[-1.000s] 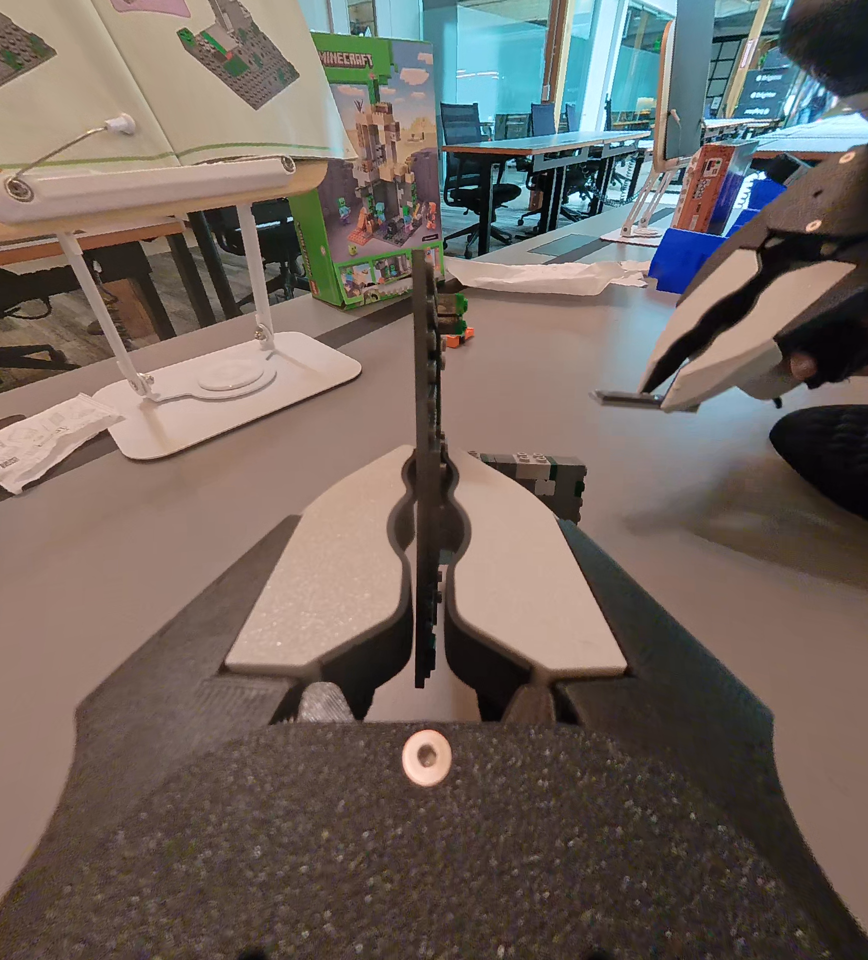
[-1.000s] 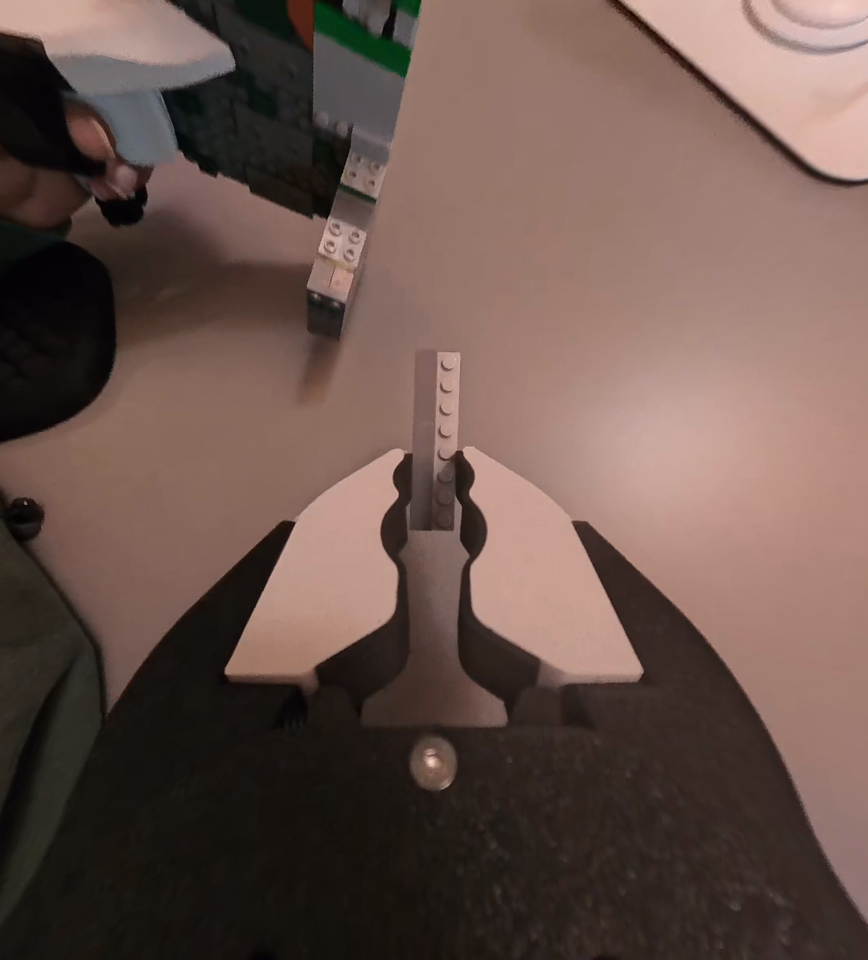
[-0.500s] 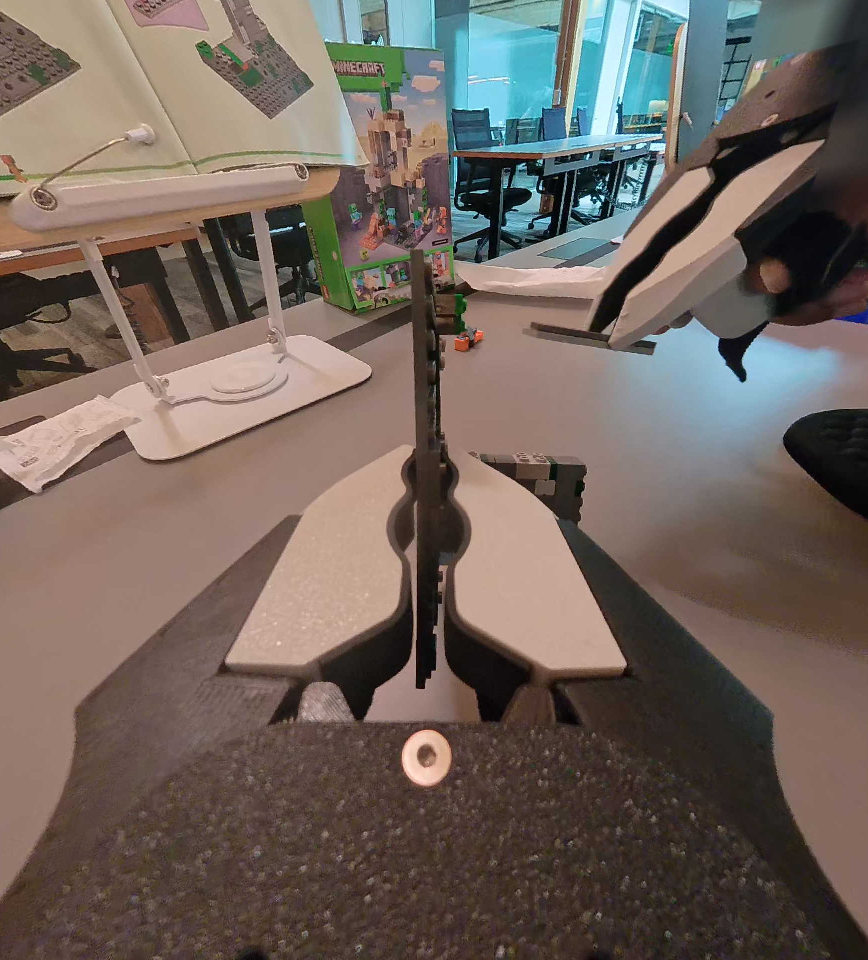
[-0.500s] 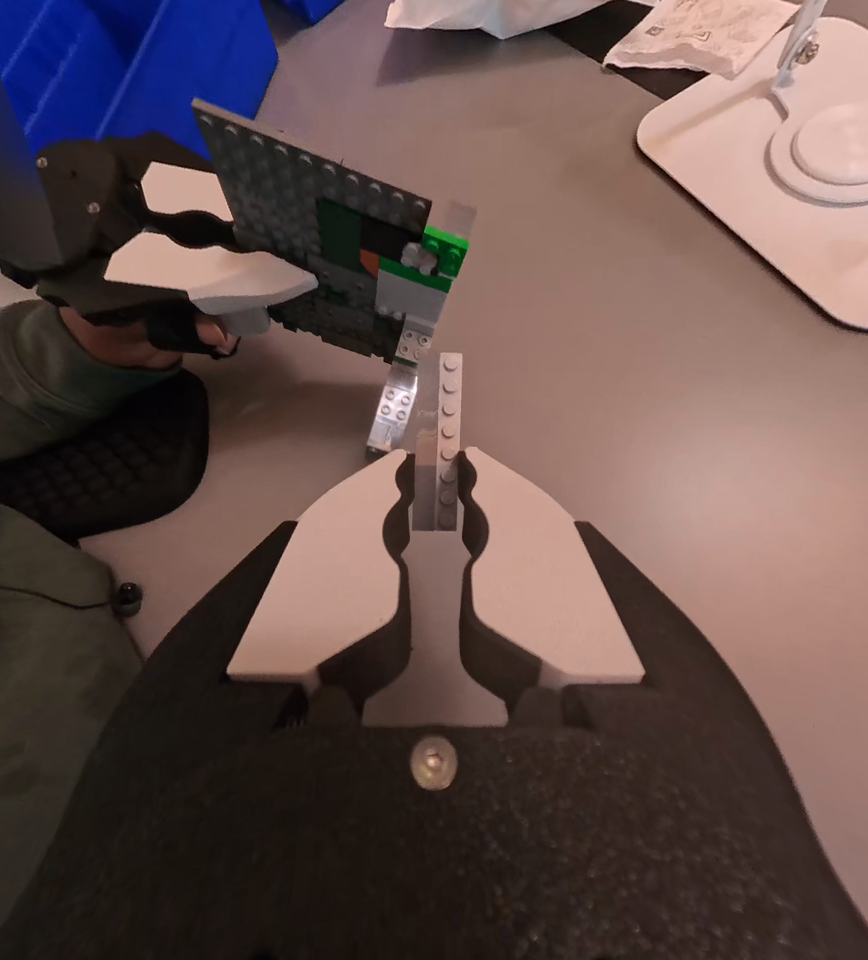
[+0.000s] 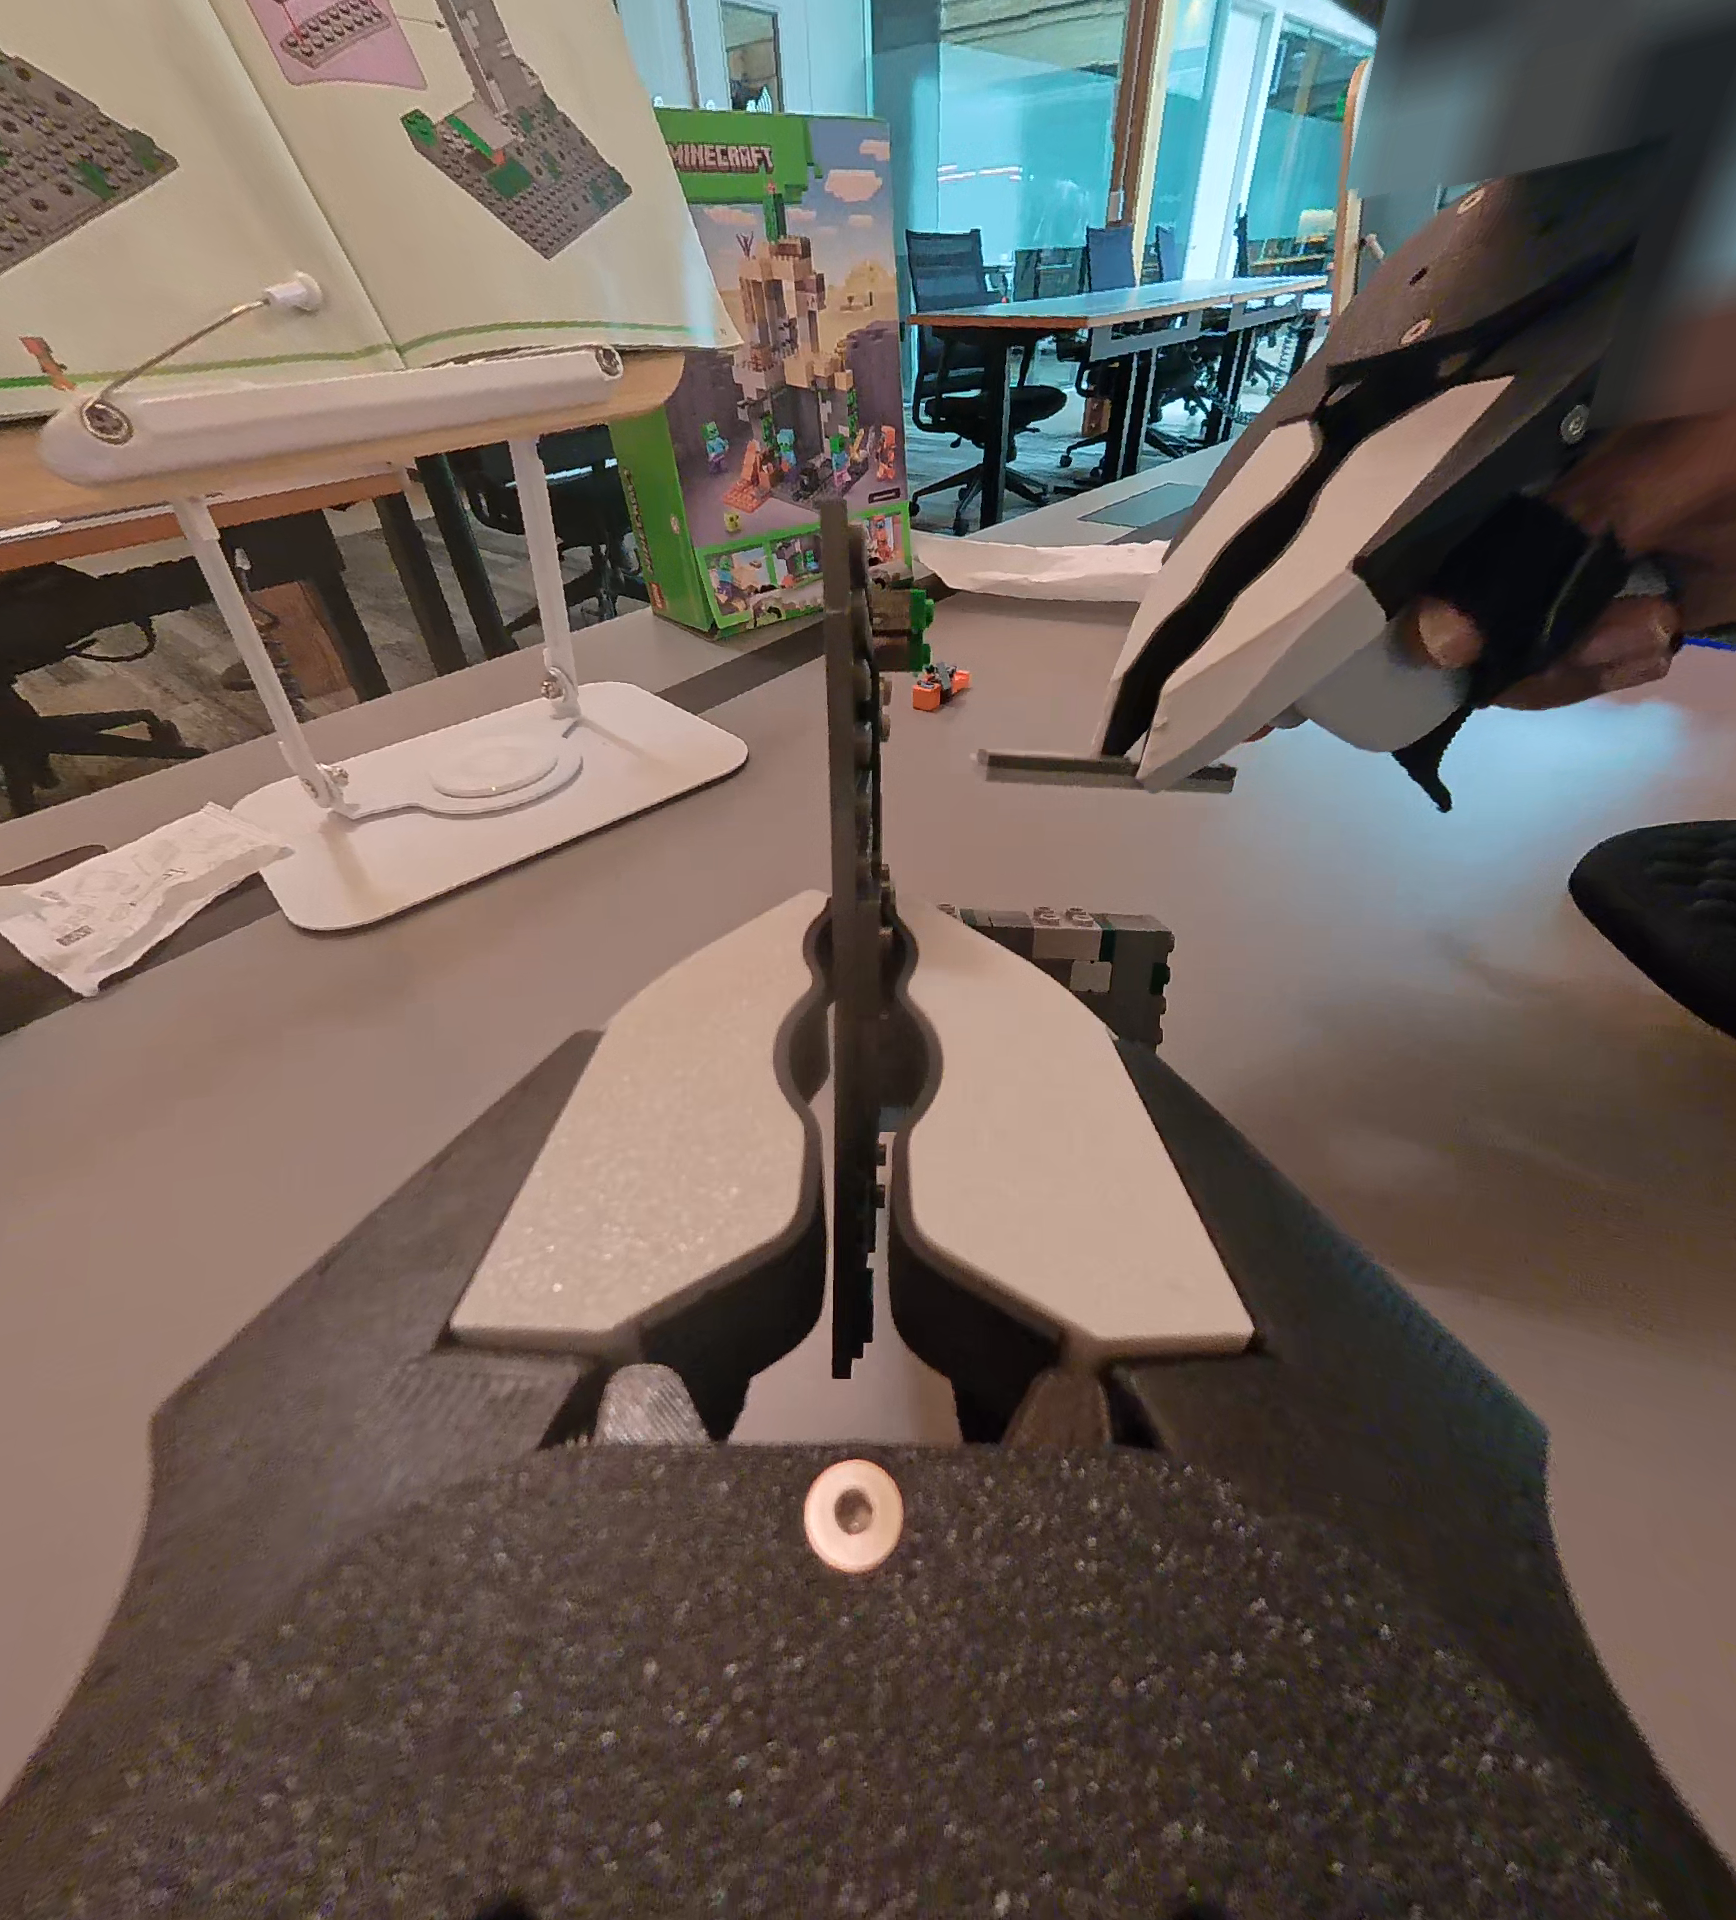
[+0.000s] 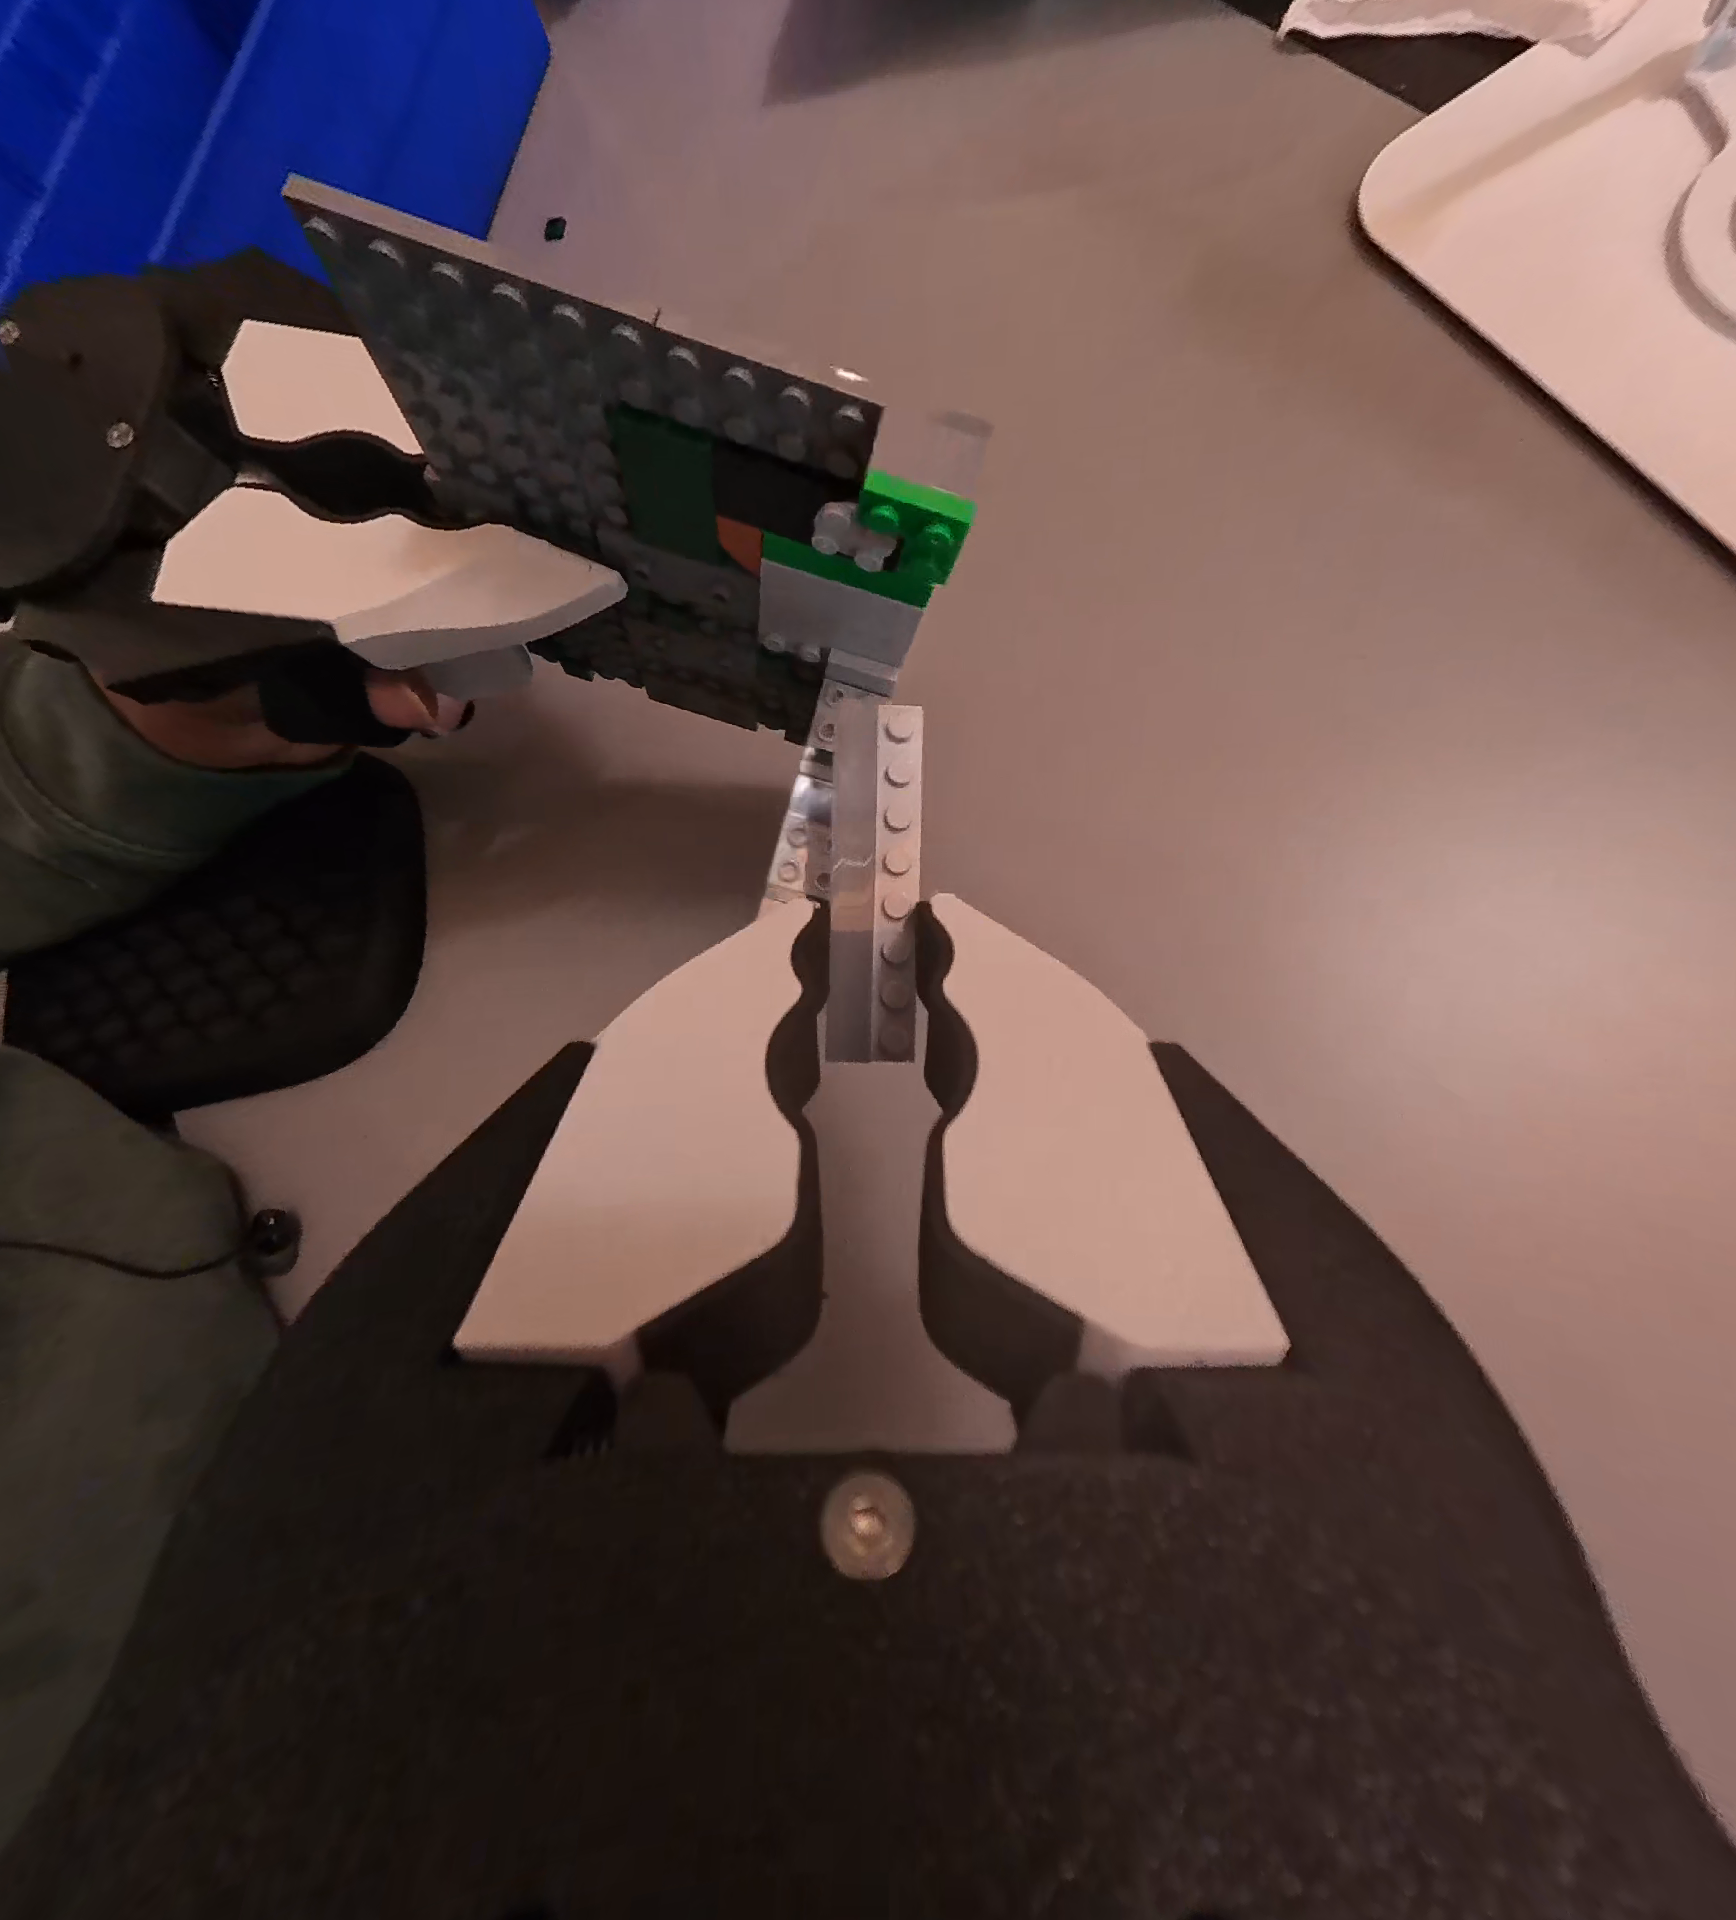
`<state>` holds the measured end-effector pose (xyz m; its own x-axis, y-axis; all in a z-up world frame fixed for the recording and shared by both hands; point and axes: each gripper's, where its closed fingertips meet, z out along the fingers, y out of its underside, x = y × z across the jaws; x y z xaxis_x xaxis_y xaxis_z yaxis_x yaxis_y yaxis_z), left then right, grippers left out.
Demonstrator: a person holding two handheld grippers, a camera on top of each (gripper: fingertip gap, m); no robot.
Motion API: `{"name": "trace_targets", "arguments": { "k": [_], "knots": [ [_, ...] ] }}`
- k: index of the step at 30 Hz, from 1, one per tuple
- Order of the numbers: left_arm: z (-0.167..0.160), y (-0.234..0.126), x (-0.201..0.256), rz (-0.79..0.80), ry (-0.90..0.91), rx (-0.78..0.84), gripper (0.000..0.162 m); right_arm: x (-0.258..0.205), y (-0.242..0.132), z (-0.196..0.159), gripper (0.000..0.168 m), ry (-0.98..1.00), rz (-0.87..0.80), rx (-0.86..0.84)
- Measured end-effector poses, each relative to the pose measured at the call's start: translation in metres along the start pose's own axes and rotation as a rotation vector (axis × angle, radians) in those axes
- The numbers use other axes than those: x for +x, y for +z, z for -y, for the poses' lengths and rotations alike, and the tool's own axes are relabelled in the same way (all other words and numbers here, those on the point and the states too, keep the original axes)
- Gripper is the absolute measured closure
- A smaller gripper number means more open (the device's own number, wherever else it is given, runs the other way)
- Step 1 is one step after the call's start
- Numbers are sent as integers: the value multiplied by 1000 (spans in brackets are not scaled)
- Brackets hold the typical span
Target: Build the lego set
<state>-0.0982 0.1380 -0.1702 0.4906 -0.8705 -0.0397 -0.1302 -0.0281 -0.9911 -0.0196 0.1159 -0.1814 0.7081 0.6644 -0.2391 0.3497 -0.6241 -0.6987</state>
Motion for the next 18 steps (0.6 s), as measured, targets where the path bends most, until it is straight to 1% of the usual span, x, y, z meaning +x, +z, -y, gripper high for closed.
{"name": "trace_targets", "arguments": {
  "k": [10,18],
  "knots": [
    [1,0,4,5,46,-4,156,-11,31,-2,153,84,47,-11],
    [0,1,3,15,46,-12,156,-11,37,-8,153,122,50,-37]
  ]
}}
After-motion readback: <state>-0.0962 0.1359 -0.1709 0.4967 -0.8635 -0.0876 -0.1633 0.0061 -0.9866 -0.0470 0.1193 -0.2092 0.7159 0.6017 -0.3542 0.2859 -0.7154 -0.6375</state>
